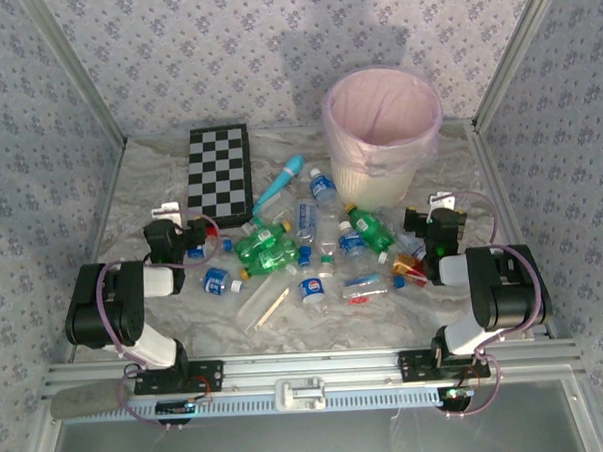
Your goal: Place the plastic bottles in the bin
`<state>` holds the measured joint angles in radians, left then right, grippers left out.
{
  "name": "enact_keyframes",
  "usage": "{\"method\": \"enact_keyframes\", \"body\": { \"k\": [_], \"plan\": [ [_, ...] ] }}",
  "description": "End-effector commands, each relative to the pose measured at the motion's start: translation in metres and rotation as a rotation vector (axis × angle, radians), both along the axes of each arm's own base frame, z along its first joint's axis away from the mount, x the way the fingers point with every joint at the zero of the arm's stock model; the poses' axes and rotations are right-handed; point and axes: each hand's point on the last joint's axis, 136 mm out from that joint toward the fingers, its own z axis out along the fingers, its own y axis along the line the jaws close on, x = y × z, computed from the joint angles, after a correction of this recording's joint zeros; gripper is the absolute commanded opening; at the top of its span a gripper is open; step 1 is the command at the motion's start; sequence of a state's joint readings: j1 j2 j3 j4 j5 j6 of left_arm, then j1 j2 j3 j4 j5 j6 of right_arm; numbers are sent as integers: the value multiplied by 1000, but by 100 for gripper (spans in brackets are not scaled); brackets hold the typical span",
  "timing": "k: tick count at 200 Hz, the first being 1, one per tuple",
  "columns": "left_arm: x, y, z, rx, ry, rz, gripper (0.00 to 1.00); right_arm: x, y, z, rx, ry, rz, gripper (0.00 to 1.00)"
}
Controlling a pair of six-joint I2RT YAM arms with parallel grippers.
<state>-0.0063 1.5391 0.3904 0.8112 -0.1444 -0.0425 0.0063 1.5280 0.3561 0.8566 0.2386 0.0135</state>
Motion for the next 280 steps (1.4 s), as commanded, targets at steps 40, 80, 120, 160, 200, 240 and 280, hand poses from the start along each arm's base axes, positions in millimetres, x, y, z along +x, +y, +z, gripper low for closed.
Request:
{"method": "enact_keyframes", "body": {
  "k": [40, 80, 120, 160, 200, 240, 280],
  "plan": [
    [7, 1, 11, -4, -32, -7, 100, 3, -2, 9, -13, -31, -8, 100],
    [4, 10, 27, 25, -26, 70, 100, -9, 4, 41, -83, -94, -28, 100],
    [-10, 18, 80, 57, -105, 204, 100, -36, -10, 95, -11, -153, -124, 100],
    [-19, -9, 124, -203, -121, 138, 100, -74, -3, 115, 156, -87, -146, 100],
    [-30, -60, 119, -421, -46, -22, 100, -106, 31, 103, 372, 78, -71, 100],
    [-41, -118, 103, -515, 49, -160, 100, -122, 86, 95, 494, 299, 120, 100],
    [-52, -166, 88, -553, 118, -252, 100, -133, 120, 79, 351, 559, 264, 100]
  ]
}}
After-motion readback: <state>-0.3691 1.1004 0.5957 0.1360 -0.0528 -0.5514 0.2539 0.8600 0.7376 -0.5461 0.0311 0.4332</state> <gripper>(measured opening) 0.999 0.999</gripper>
